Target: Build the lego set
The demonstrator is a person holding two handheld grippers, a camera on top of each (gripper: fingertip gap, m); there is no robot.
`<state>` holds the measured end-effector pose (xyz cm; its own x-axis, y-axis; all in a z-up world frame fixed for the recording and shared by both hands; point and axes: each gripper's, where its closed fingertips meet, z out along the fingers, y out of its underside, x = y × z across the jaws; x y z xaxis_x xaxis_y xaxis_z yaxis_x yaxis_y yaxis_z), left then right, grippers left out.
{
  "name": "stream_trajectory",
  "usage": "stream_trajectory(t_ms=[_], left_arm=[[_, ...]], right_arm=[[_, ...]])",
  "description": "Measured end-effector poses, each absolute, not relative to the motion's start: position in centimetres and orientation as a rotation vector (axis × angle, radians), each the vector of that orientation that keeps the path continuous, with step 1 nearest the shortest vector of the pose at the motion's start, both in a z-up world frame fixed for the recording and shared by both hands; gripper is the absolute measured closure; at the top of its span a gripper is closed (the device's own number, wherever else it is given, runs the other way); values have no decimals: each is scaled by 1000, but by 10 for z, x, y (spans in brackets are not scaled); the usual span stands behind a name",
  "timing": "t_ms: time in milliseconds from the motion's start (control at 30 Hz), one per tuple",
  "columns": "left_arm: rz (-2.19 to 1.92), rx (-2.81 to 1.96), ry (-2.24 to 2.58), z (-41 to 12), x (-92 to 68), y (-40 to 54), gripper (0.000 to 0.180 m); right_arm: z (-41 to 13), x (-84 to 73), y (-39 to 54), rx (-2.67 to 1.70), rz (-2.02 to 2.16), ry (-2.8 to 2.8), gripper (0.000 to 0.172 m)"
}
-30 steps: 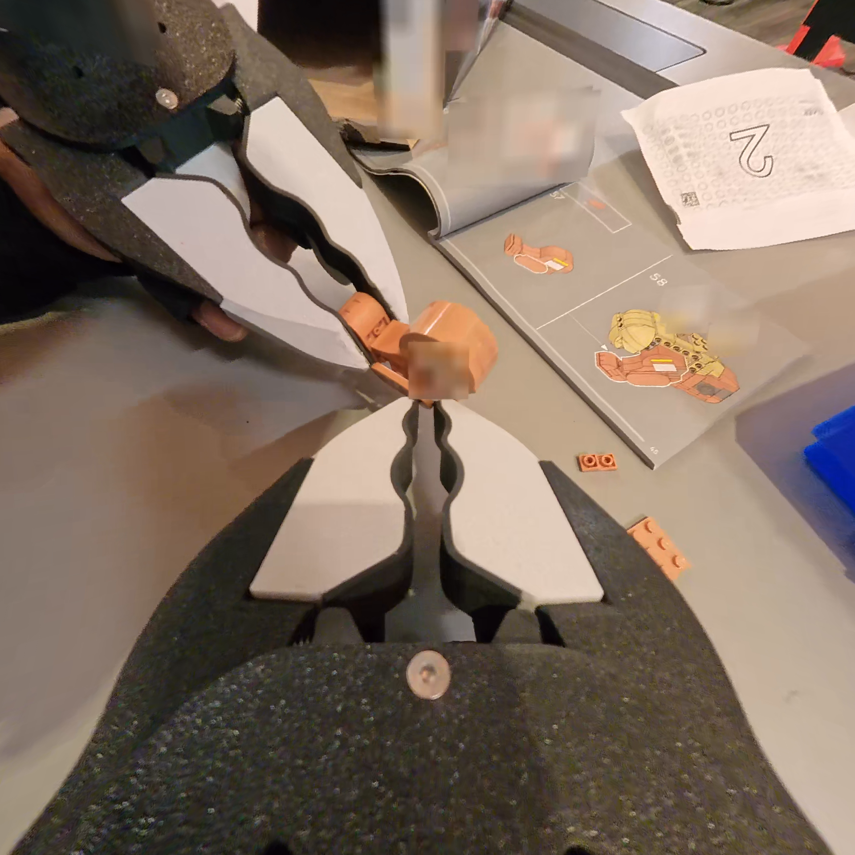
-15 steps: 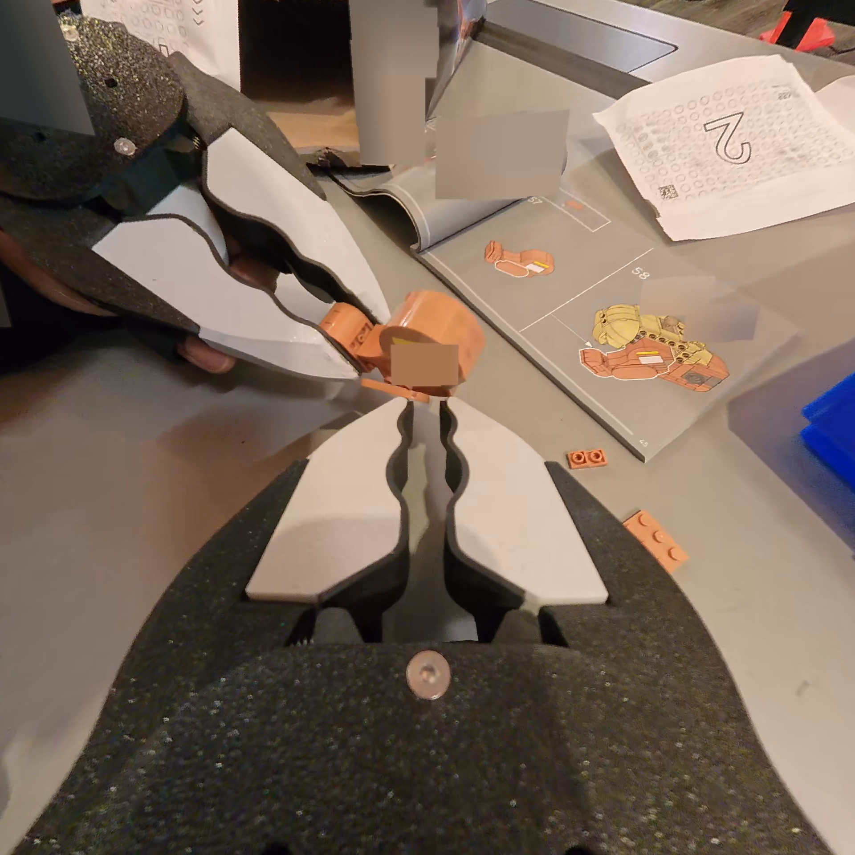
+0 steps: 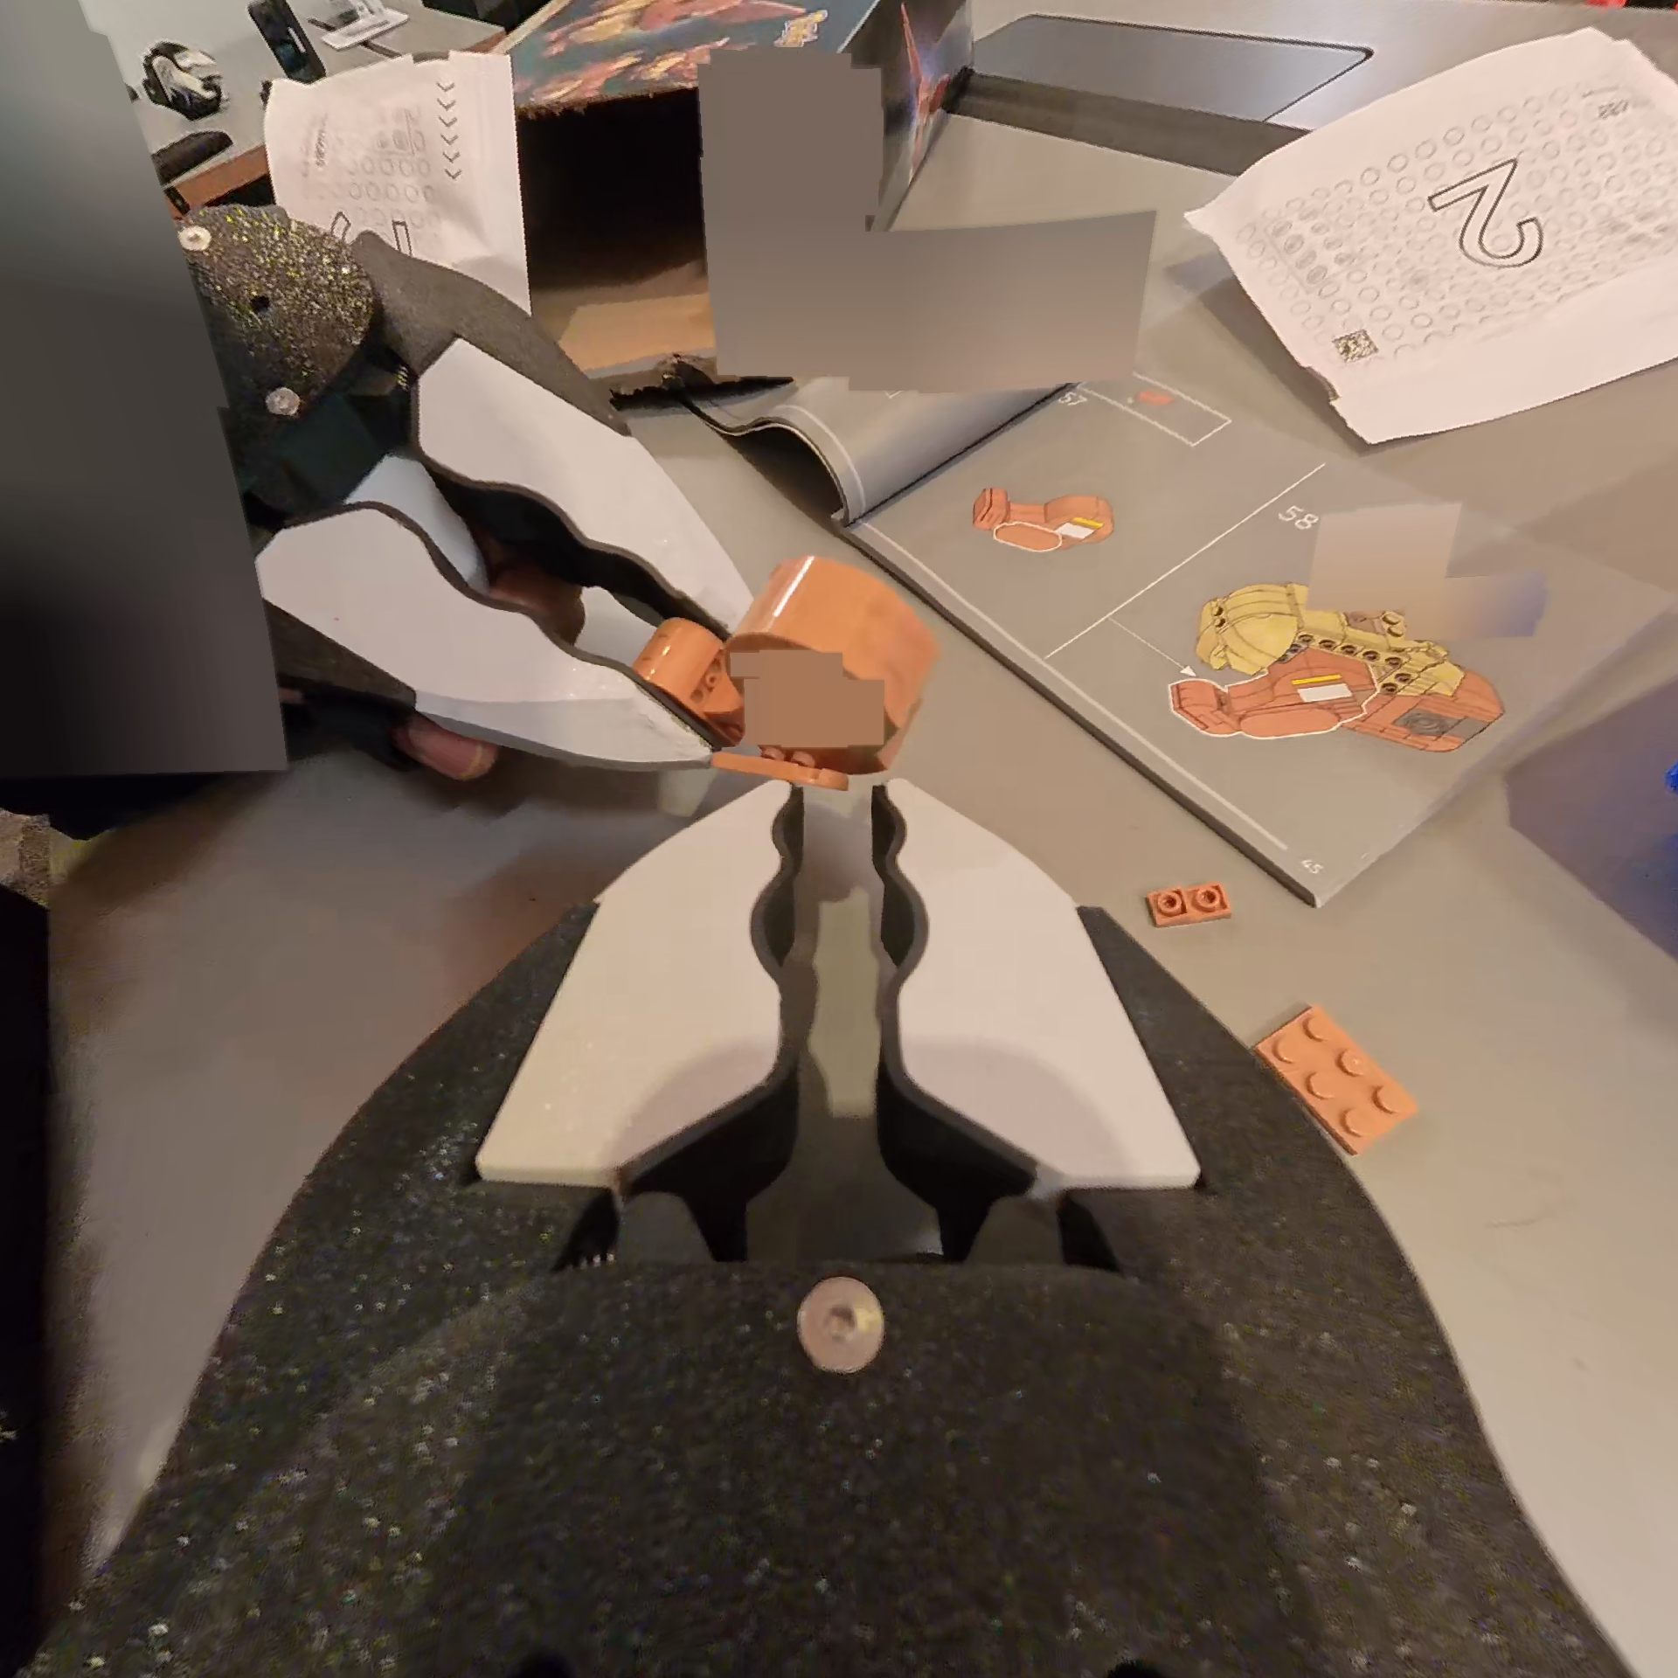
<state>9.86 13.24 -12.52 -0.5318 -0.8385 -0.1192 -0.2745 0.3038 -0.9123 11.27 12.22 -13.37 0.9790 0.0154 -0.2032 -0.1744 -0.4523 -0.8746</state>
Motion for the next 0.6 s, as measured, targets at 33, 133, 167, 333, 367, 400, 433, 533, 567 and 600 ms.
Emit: stream_trajectory(t_ms=[33,133,167,333,367,400,433,533,567,600], left_arm=[[-1210,-986,1970,-125,99,133,163],[-1210,-985,1963,-124,99,133,163],[-1211,-985,1961,-124,99,133,163],[-1216,-984,1957,-123,99,132,163],[-1218,-985,1956,-123,99,133,163],[-1223,-989,1957,-123,99,133,163],[-1231,-994,1959,-123,99,133,163],[-1254,-1023,1966,-124,99,133,163],[-1257,-1034,1966,-124,99,133,163],[-1256,-1040,1967,-124,99,133,163]], right_arm=[[-133,113,122,-2028,221,113,158],[-133,112,123,-2020,230,112,158],[-132,112,123,-2018,236,113,158],[-132,111,123,-2013,265,120,158],[-132,111,123,-2011,278,126,158],[-132,111,123,-2011,292,132,158],[-132,111,123,-2012,306,136,158],[-133,110,124,-2018,362,154,158],[-133,109,124,-2019,387,165,157],[-133,108,125,-2022,410,174,157]])
